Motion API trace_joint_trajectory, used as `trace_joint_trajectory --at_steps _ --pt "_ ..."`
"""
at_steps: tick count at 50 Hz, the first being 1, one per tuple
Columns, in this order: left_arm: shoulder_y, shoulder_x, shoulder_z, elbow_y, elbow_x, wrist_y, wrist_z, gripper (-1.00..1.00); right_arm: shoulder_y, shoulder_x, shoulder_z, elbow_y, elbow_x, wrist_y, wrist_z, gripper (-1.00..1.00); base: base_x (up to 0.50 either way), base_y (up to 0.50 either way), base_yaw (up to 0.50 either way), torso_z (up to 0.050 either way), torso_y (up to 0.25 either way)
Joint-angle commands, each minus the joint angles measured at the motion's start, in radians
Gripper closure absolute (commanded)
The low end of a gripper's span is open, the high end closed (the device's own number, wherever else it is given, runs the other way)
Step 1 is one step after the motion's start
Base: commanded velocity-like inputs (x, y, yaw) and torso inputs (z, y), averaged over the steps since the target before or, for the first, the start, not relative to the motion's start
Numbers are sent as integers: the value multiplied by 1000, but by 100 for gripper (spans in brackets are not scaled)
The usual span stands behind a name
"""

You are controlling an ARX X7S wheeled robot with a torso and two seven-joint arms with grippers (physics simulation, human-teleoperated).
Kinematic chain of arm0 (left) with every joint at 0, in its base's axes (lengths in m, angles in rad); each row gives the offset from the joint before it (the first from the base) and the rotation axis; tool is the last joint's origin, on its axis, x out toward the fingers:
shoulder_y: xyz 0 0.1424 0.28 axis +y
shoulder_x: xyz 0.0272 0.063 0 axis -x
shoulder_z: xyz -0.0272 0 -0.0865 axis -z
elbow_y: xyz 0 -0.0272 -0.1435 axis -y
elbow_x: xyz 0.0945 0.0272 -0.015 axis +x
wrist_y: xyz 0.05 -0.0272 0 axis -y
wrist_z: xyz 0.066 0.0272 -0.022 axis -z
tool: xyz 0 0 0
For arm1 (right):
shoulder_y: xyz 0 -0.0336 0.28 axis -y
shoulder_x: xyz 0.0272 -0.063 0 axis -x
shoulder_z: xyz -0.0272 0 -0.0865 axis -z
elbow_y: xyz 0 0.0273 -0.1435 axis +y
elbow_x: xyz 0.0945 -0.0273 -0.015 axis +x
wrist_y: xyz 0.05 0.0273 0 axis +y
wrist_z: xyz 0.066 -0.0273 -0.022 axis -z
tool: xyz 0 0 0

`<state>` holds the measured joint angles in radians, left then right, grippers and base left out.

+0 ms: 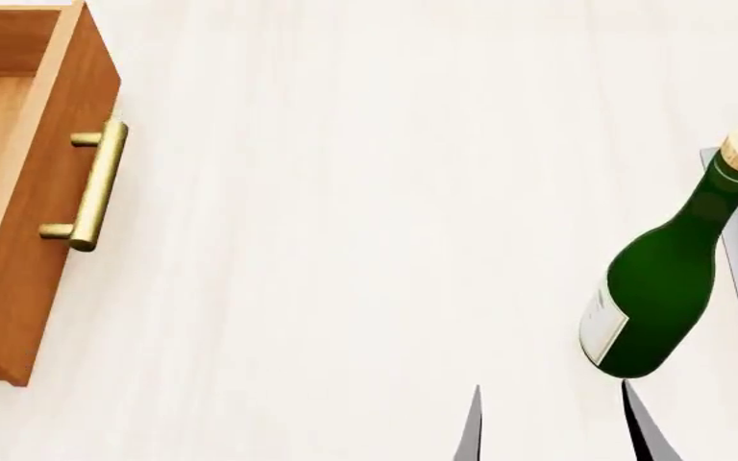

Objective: Put the bowl on top of the cabinet.

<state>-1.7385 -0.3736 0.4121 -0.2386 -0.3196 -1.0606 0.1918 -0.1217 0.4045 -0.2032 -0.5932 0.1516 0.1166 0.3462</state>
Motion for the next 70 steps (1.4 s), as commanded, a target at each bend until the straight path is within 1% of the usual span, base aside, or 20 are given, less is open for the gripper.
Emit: trace_joint_trajectory --at_steps 1,6,8,11,12,13,17,24,26,30,33,42,45,56,62,63,65,68,69,70 --pt "-158 33 -193 -246 42 28 -106 100 6 -15 16 0 -20 15 -13 -100 0 0 0 0 0" --pt "-182 19 -202 -276 47 31 -111 100 9 -13 14 -3 -22 18 -11 -100 0 0 0 0 0" --pt "-225 11 -302 -348 39 34 -183 100 11 -13 12 -8 -24 25 -9 -100 0 0 0 0 0" --pt "-225 11 -301 -351 38 36 -183 100 12 -12 12 -8 -24 25 -8 -100 0 0 0 0 0" --pt "-252 3 -378 -436 37 47 -254 100 12 -12 11 -10 -25 28 -7 -100 0 0 0 0 0" --pt "-263 -5 -411 -471 41 65 -287 100 12 -12 12 -10 -26 29 -6 -100 0 0 0 0 0" --pt "-260 -25 -404 -498 74 97 -329 100 13 -12 10 -7 -27 28 -4 -100 0 0 0 0 0" --pt "-253 -63 -488 -526 76 121 -421 100 12 -10 8 -8 -28 29 -1 -100 0 0 0 0 0" --pt "-237 -97 -564 -525 67 124 -488 100 12 -9 8 -10 -29 32 0 -100 0 0 0 0 0" --pt "-234 -110 -605 -534 61 128 -524 100 12 -9 7 -9 -30 31 2 -100 0 0 0 0 0" --pt "-226 -129 -704 -544 36 129 -597 100 14 -9 3 -8 -32 32 3 -100 0 0 0 0 0" --pt "-193 -163 -721 -522 35 115 -603 100 17 -7 -1 -7 -31 35 3 -100 0 0 0 0 0" --pt "-180 -176 -698 -523 55 121 -605 100 15 -5 1 -10 -31 37 5 -100 0 0 0 0 0" --pt "-165 -214 -757 -542 43 129 -633 100 17 -4 -2 -5 -32 36 6 -100 0 0 0 0 0" --pt "-157 -227 -804 -586 49 137 -696 100 21 -3 -5 -6 -30 41 7 -100 0 0 0 0 3" --pt "-163 -229 -844 -628 43 134 -736 100 22 -3 -6 -4 -30 40 6 -100 0 0 0 0 0" --pt "-159 -225 -888 -645 17 129 -743 100 22 -3 -8 -3 -31 38 6 -100 0 0 0 0 0" --pt "-159 -225 -888 -643 17 128 -744 100 24 -4 -9 -3 -30 40 7 -100 0 0 0 0 0" --pt "-129 -210 -970 -661 -37 113 -738 100 25 -3 -13 -12 -34 47 8 -100 0 0 0 0 0" --pt "-117 -203 -980 -659 -44 111 -737 100 27 -2 -14 -17 -34 54 8 -100 0 0 0 0 0"
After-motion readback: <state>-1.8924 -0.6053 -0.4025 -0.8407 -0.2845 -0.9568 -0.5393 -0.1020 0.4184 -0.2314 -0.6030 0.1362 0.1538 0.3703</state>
